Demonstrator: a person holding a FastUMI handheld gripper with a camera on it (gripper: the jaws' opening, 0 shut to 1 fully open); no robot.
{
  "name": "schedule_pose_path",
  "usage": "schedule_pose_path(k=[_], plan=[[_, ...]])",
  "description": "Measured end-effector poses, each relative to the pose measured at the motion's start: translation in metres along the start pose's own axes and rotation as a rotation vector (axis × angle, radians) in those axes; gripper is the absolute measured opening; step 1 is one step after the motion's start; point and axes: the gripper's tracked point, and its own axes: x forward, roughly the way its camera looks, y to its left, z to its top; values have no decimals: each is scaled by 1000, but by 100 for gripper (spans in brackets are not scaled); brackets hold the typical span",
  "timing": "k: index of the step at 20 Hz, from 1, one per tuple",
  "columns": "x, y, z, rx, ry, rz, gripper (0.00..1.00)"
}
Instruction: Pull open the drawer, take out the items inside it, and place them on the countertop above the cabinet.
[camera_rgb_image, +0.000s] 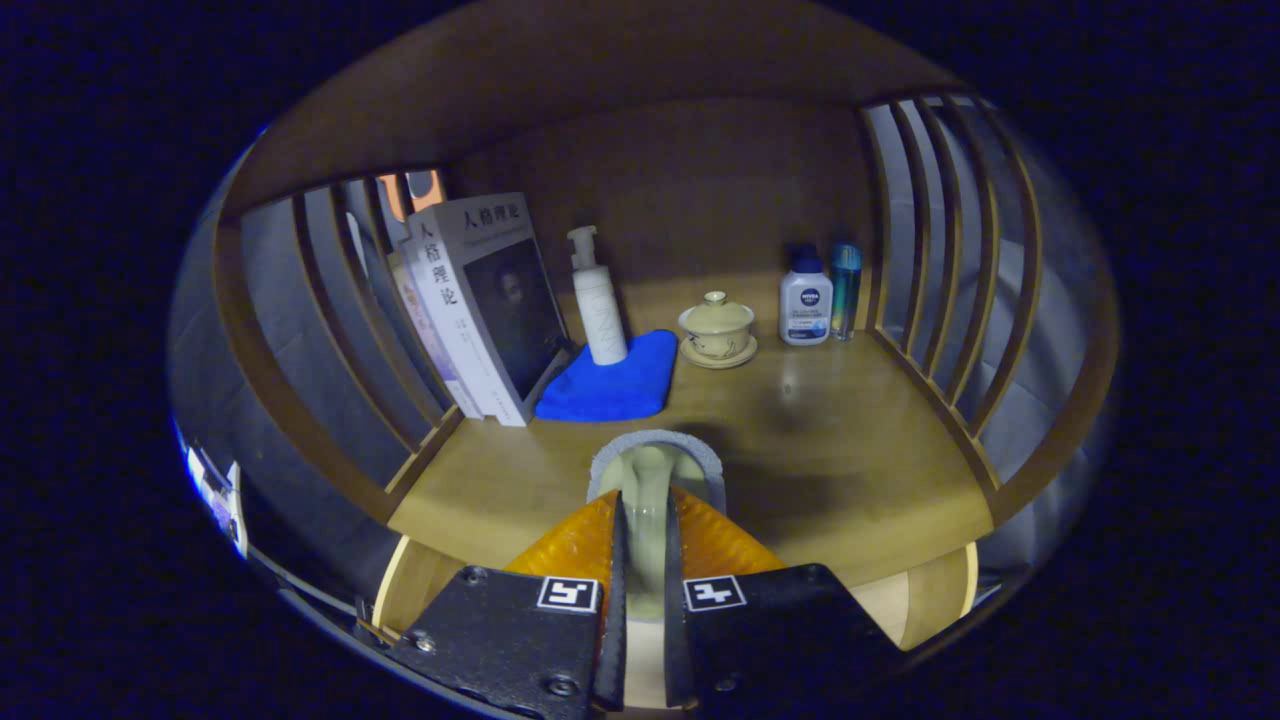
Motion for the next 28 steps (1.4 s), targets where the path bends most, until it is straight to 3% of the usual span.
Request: schedule_pose_path(k=[9,16,18,20,22,28], plan=[[47,-3,3,-15,-50,-34,18],[55,-5,1,54,-74,16,19],[55,1,-1,70,-72,63,29],[51,7,1,54,-84,84,57],[49,4,-3,-6,-84,51,85],[39,11,3,-82,-115,51,85]])
